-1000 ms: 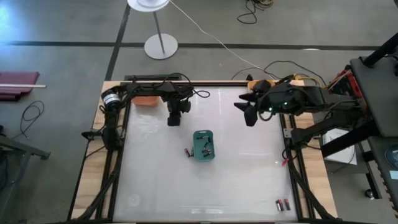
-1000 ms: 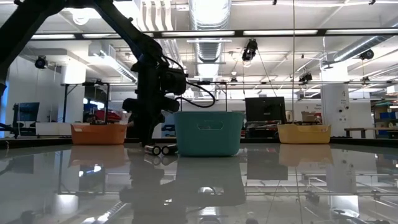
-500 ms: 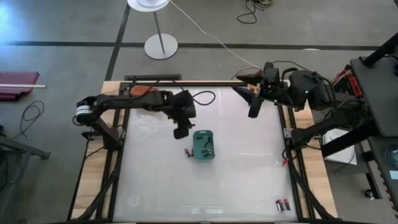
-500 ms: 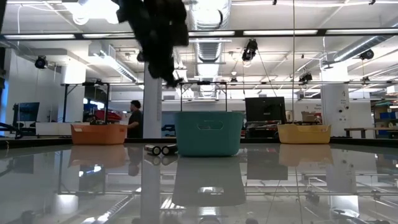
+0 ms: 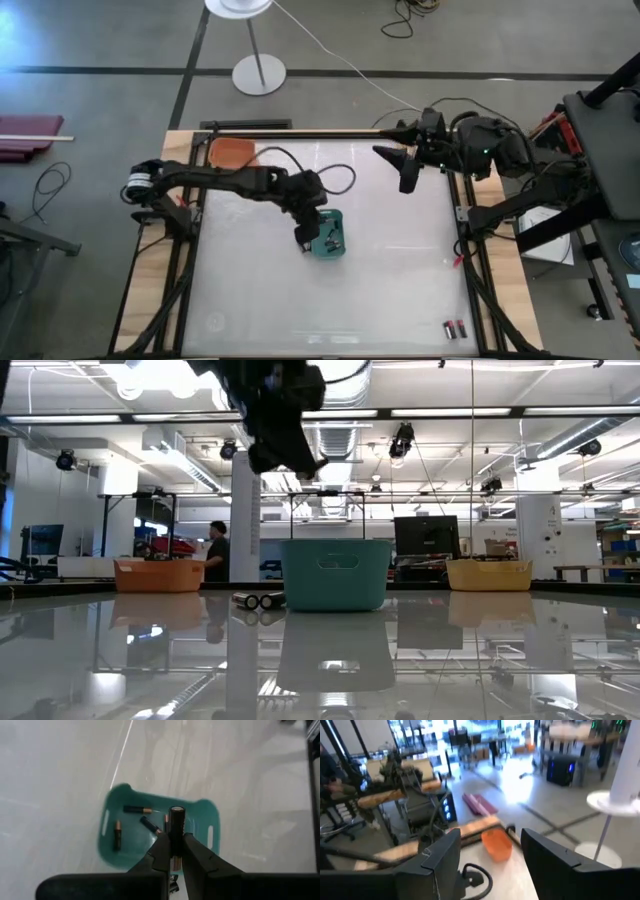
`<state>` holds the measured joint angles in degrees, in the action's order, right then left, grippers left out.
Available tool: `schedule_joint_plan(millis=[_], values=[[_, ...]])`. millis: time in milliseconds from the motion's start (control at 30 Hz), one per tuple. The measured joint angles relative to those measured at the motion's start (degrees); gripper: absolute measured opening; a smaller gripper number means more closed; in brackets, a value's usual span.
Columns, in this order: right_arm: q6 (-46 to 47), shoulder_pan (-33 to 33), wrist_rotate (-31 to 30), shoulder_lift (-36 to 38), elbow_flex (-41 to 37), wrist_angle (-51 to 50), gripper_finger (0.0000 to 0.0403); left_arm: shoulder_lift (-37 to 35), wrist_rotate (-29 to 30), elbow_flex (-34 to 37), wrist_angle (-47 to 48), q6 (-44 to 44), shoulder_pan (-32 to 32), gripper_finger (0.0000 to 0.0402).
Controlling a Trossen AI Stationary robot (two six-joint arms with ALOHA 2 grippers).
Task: Sort batteries
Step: Put the gold battery into the green bin
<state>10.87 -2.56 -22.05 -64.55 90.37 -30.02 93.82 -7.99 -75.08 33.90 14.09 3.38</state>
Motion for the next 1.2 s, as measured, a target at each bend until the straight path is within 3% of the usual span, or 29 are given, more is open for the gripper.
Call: schedule_joint_plan(millis=[167,400,667,1000,1200], values=[[4.61,-0.86,0.04,0.00,-0.02,-3.92,0.0201,7.25,-0.02,-2.92,1.24,0.35,-0.52,0.0009],[5.78,-2.74,0.03,-0.02,0.00,-5.95,0.0201,18.70,4.46,-12.24,12.35,-1.81,-0.86,0.0010],[6.08,-2.82,0.02,-0.02,0.00,-6.19,0.0201,27.43,4.50,-19.29,14.12,-5.12,-1.23,0.0010],[7.16,-2.82,0.03,0.04,0.00,-6.40,0.0201,31.49,6.20,-19.64,14.19,-4.05,-1.34,0.0015],[13.92,-2.80,-0.73,0.02,-0.02,-14.45,0.0201,30.97,6.58,-20.87,16.00,-3.96,-1.38,0.0082]])
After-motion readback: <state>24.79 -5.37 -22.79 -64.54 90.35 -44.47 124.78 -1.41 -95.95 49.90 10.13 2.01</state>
